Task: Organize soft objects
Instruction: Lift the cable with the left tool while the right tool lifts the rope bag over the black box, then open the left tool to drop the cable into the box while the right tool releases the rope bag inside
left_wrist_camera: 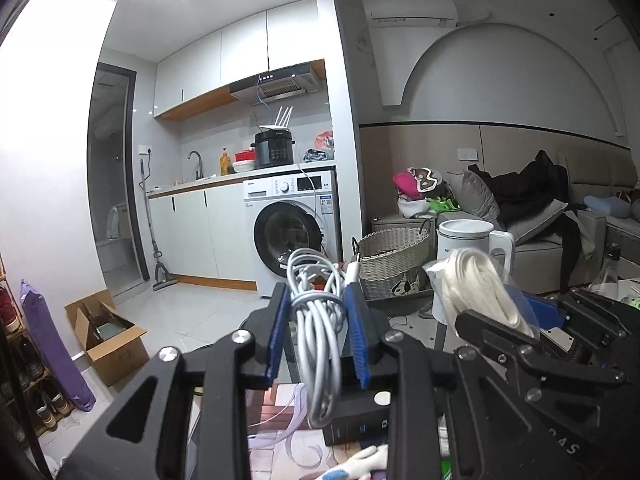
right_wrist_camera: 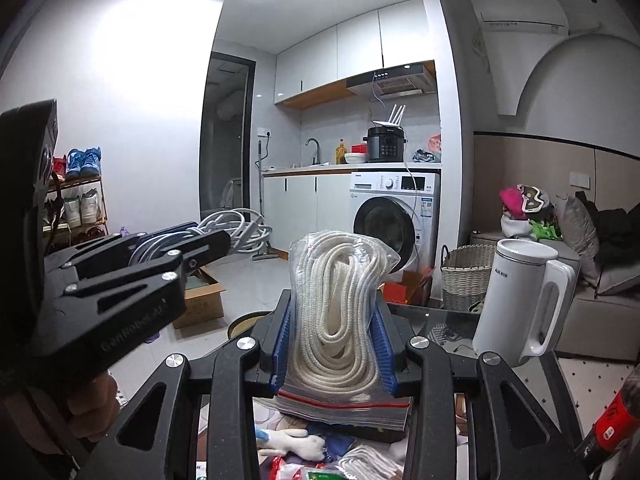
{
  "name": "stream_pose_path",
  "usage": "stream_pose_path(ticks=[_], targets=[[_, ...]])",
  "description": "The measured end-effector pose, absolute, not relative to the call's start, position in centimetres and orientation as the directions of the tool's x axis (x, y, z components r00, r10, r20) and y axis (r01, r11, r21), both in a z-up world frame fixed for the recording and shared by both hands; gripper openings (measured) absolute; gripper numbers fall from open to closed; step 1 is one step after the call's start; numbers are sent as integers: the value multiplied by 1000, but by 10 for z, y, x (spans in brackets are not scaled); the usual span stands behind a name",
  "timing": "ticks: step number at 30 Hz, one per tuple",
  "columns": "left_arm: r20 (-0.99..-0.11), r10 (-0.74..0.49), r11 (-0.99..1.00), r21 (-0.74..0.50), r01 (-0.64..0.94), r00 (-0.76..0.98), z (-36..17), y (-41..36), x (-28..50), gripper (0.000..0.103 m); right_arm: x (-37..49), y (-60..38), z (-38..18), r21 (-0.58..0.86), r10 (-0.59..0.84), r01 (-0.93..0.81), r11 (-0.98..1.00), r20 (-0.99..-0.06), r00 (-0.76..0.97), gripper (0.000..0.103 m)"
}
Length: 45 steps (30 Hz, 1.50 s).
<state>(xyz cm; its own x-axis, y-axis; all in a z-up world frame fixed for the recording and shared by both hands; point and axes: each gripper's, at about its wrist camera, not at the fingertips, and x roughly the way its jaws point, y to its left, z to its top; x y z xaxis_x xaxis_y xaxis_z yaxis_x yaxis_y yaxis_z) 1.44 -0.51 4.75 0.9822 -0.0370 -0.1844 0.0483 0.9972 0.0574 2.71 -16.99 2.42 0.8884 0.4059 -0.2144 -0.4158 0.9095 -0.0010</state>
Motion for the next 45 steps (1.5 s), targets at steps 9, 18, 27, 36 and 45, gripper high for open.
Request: stream_pose_path(ticks=[9,18,27,36,45], targets=[[-218,-43,999,-2,44,975,46,-5,73,26,65,-169,28,39,408,-410,911,-218,886,36],[-249,-25,999,-46,14,968,36,-11,117,26,115,-164,28,68,389,-384,921,-232,892,36],[-334,-26,997,-82,-1,942,16,-16,152,26,154,-162,9,121,384,-365,923,-343,857,36],[-498,-29,994,-107,-29,867,-13,-20,180,26,189,-170,-19,174,349,-303,937,-507,788,36],[-649,-31,995,-90,-35,760,-47,-33,205,26,215,-178,-63,203,333,-266,942,-650,683,36]])
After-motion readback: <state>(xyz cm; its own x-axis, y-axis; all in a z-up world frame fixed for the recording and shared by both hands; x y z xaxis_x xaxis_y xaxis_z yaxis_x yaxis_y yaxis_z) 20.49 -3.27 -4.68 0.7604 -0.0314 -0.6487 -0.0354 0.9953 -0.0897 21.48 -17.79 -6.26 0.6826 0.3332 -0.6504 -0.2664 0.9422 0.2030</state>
